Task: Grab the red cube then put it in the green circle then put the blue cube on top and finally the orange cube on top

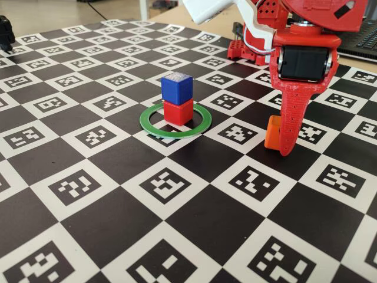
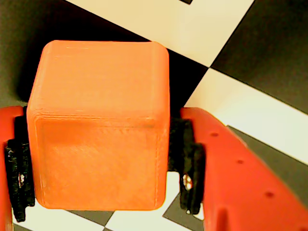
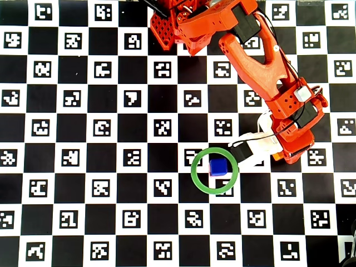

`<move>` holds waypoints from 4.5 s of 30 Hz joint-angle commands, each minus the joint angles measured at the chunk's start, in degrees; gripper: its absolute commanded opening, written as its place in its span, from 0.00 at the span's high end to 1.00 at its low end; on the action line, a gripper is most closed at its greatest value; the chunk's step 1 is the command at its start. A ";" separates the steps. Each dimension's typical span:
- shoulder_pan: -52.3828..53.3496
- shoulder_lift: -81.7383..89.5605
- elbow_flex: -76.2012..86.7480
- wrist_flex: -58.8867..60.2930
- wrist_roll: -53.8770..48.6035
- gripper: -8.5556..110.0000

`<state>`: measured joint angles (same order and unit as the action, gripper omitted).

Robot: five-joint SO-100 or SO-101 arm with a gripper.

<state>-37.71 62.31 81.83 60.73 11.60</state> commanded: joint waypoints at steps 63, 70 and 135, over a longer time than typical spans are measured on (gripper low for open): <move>22.41 18.54 -24.43 32.26 6.86 0.96; 23.91 16.52 -21.97 29.79 7.12 0.96; 26.19 14.85 -3.78 16.17 -4.22 0.96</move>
<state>-12.04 75.23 78.40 77.78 7.82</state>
